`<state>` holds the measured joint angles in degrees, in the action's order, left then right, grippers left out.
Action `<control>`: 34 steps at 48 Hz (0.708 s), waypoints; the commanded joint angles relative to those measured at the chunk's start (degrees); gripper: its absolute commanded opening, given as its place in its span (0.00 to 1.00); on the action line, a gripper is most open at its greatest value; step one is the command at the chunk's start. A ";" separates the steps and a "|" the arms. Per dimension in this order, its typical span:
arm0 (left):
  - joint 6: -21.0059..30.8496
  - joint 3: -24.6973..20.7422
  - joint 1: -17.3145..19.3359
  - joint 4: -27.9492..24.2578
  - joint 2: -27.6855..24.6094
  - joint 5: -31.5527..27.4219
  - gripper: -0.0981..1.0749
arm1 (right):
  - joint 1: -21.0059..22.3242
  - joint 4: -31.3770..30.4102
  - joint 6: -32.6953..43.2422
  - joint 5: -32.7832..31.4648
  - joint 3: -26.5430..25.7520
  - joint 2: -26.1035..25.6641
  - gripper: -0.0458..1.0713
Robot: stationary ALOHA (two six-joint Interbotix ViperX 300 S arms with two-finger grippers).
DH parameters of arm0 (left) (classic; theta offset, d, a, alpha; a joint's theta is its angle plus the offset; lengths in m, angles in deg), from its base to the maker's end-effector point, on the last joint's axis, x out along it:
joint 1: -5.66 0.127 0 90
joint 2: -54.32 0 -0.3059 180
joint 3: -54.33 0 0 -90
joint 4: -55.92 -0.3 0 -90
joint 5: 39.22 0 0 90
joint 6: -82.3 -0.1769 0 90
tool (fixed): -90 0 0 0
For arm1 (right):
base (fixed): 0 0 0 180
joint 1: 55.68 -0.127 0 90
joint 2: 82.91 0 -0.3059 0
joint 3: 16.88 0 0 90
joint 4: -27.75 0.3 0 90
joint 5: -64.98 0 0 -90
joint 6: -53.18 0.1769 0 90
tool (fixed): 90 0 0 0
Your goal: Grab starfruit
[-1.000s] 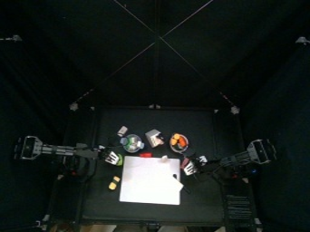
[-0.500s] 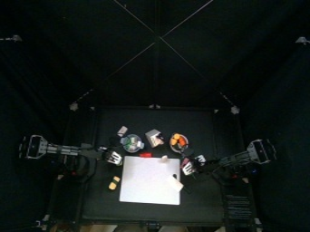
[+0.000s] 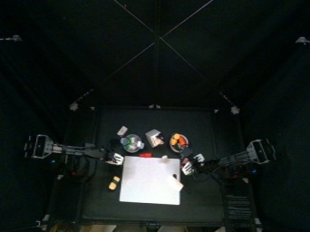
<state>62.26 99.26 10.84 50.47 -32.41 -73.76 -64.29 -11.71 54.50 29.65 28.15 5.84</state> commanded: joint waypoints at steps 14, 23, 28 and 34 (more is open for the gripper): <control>0.18 -1.67 1.76 -1.23 -3.43 1.41 0.88 | 0.18 -0.18 0.00 0.00 -0.79 -0.62 0.83; 0.00 -1.67 1.76 -1.14 -3.78 1.41 0.70 | 0.18 -0.18 0.09 0.00 -0.79 -0.53 0.83; -0.26 -2.02 1.41 -1.14 -3.34 1.05 0.63 | 0.18 -0.09 0.09 0.00 -0.70 -0.53 0.83; -0.26 -2.55 0.88 -0.97 -2.55 0.97 0.62 | 0.18 0.09 0.09 0.00 -0.79 -0.53 0.83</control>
<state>62.09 98.30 12.07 49.50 -35.92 -72.71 -64.29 -11.62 54.50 29.65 28.15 5.84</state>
